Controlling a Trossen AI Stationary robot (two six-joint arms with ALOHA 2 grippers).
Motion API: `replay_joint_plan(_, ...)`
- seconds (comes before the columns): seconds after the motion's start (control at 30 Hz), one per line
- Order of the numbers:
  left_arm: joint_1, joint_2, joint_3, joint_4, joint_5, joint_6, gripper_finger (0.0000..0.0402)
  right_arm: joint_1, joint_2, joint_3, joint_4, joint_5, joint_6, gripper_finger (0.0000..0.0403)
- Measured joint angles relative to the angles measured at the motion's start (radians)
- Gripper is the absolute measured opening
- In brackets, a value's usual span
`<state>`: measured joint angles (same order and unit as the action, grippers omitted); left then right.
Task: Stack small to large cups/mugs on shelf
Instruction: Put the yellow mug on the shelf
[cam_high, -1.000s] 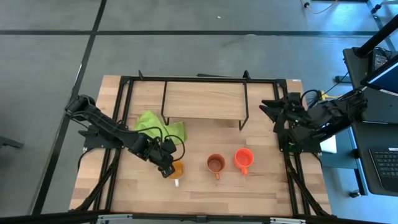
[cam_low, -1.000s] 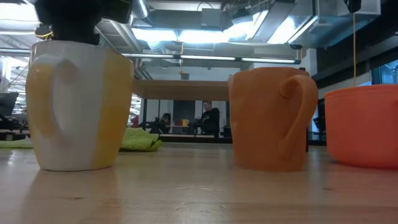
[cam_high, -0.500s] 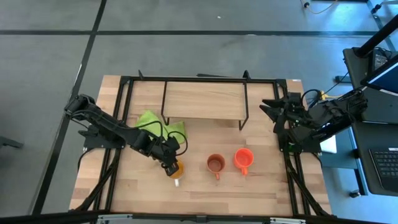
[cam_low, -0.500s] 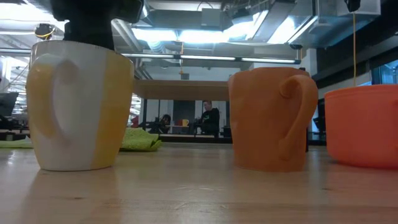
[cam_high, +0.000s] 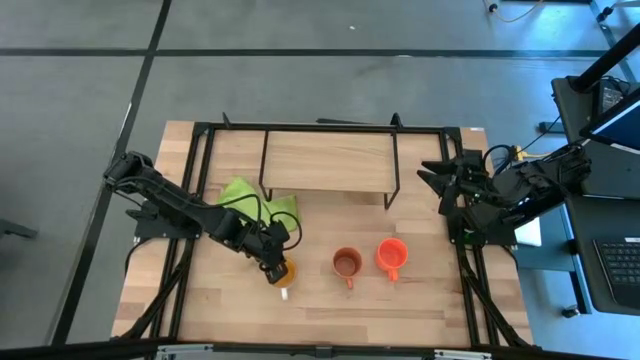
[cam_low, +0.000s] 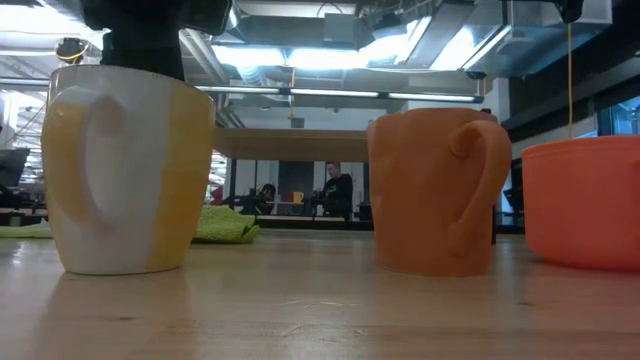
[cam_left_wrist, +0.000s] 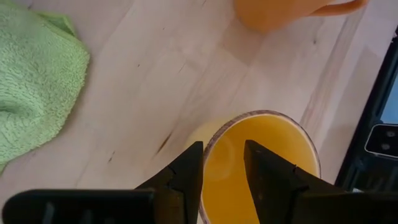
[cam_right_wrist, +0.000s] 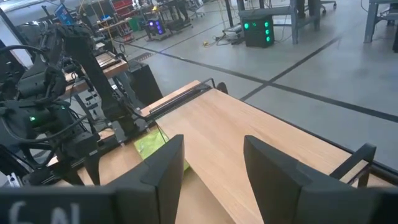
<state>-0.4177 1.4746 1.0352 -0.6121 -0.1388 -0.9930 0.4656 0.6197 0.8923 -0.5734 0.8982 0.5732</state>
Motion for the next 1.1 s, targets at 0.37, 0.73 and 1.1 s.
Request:
replay_joint_plan(0.37,-0.043,0.0,0.001,-0.072,0.002,-0.007,0.0111,0.0,0.0,0.0,-0.001,0.0,0.021,0.0169)
replay_joint_plan(0.73,-0.061,0.0,0.001,-0.139,0.017,0.084,0.0111,0.0,0.009,0.0,-0.002,-0.001,0.026,0.0169)
replay_joint_plan(1.1,-0.054,0.012,-0.007,-0.133,0.008,0.079,0.0111,0.0,0.014,0.0,-0.002,-0.001,0.027,0.0168)
